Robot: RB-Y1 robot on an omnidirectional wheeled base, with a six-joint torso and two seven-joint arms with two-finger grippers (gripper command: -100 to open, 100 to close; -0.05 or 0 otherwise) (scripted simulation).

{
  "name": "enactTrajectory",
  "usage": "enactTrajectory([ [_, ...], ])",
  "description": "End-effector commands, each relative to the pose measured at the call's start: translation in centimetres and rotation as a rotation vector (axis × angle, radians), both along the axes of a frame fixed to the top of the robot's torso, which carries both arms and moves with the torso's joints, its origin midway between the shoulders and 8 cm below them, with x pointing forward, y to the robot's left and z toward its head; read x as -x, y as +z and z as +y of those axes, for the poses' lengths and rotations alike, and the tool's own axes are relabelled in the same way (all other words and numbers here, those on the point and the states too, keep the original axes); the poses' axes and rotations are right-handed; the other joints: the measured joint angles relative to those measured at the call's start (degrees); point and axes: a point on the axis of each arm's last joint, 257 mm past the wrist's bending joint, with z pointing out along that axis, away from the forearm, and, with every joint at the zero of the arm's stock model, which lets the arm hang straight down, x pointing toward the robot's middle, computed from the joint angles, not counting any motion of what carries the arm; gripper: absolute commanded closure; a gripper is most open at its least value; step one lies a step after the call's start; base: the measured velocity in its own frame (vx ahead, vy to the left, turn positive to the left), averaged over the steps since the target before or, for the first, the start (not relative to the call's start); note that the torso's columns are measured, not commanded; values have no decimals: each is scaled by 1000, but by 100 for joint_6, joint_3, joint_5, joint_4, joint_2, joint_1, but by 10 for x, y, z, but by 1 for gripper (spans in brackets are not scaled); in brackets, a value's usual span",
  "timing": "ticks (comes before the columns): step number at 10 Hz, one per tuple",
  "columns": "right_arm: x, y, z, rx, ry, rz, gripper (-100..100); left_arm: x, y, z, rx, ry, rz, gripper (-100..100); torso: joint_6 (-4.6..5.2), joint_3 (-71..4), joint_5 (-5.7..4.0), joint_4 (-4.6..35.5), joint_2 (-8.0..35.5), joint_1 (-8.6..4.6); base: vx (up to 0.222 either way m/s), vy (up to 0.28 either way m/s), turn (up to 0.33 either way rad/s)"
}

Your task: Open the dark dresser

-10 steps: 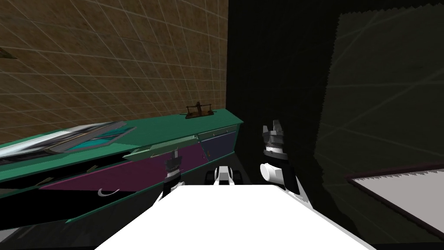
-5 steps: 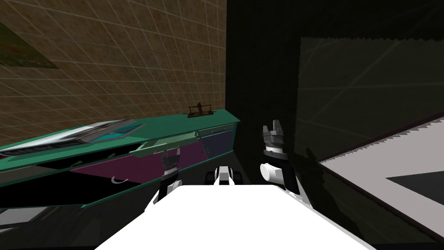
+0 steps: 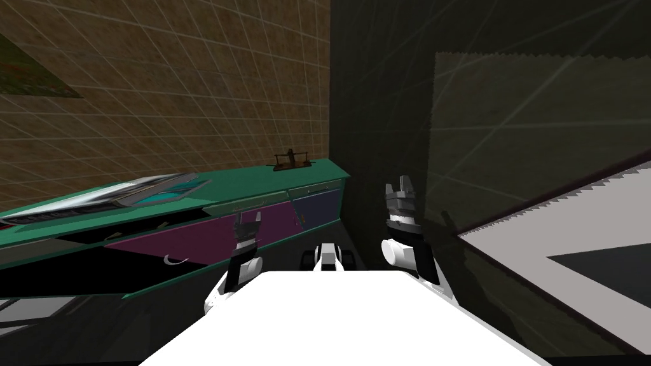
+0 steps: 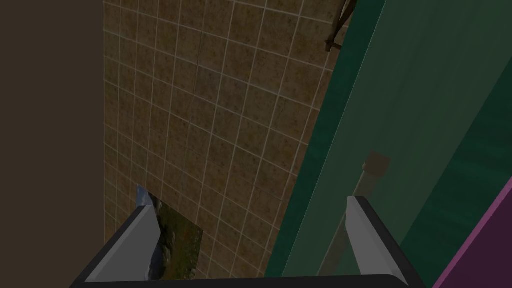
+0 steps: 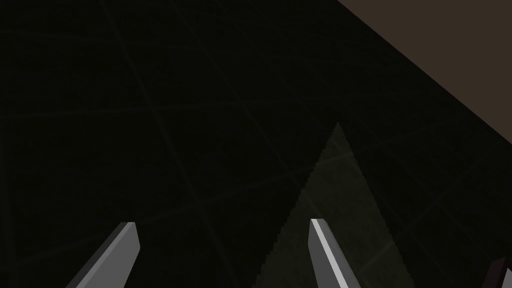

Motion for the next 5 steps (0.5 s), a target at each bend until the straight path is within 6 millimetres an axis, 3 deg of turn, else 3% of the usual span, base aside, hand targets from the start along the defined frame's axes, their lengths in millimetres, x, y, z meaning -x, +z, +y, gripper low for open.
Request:
enactTrajectory([
  [1,0,0,0,0,0,0,0,-11,14,11,2,-6,1,-100,0,-1,0,0,-1,-3,-38,-44,18],
  [2,0,0,0,0,0,0,0,-8,11,8,1,-5,-1,-100,1,-3,-1,-1,-5,-3,-16,-18,3],
  [3,0,0,0,0,0,0,0,-9,11,8,3,-5,1,0,0,-8,1,-4,-12,4,0,0,0],
  [5,0,0,0,0,0,0,0,-9,11,8,3,-5,1,0,0,-8,1,-4,-13,2,0,0,0],
])
